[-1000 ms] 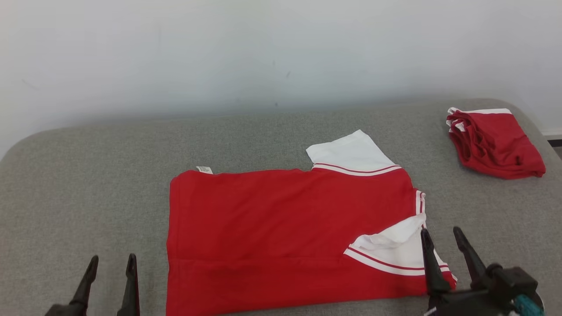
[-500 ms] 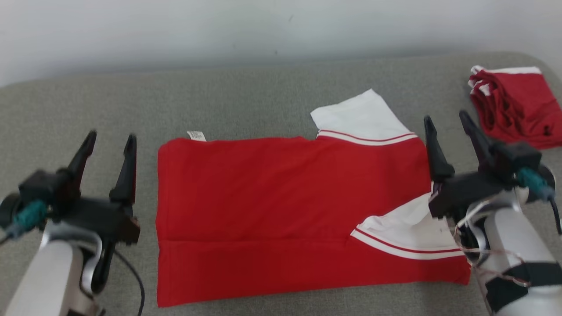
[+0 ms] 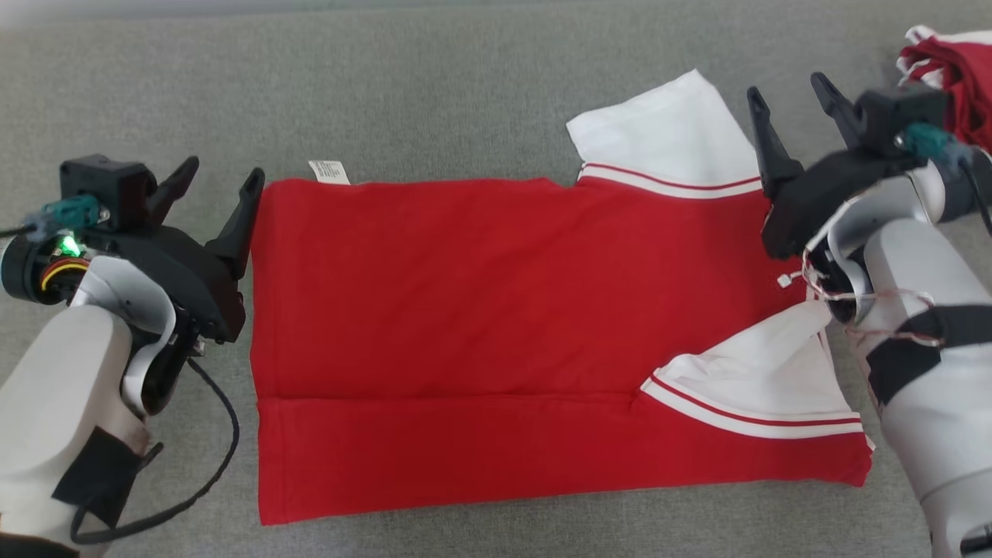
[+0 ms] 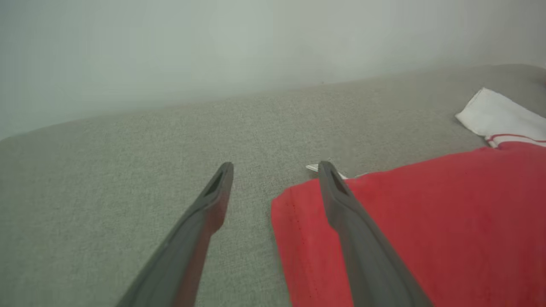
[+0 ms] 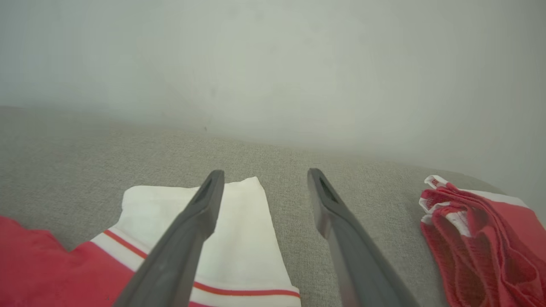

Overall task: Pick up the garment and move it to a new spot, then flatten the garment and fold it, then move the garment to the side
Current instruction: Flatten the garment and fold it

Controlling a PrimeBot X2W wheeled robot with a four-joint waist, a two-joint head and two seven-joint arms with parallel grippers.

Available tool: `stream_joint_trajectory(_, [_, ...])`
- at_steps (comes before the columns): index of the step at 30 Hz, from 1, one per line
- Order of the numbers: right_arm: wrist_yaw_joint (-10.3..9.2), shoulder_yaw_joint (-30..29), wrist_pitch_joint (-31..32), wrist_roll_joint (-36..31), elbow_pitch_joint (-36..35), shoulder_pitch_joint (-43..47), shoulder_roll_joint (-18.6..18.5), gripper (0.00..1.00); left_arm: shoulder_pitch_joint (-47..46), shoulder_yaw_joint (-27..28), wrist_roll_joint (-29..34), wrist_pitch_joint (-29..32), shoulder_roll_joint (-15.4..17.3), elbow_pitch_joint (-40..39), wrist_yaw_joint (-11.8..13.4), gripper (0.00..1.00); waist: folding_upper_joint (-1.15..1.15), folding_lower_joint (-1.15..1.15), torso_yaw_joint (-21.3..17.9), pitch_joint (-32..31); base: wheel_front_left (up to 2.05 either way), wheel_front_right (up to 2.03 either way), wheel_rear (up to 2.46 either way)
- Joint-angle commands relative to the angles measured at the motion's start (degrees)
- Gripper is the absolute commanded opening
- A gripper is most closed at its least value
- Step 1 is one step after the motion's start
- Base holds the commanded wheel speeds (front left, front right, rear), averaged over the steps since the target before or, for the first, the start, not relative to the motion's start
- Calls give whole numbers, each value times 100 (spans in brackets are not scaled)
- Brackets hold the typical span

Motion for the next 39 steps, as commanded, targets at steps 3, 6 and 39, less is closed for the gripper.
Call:
stream_joint_trajectory(3, [-17, 307, 125, 143, 532, -467, 7, 100, -260, -313, -325, 345, 35, 234, 7, 100, -1, -2, 39, 235, 0, 0, 0])
stream_joint_trajectory(6, [-17, 506, 203, 230, 879, -770, 6, 100, -414, -498, -564, 522, -9, 309, 8, 100, -1, -2, 80, 320, 0, 0, 0])
stream_joint_trajectory(39, [-17, 1498, 1027, 767, 2611, -2423, -231, 100, -1549, -1709, -1557, 723, -313, 773, 11, 0, -1, -2, 560, 1040, 0, 0, 0])
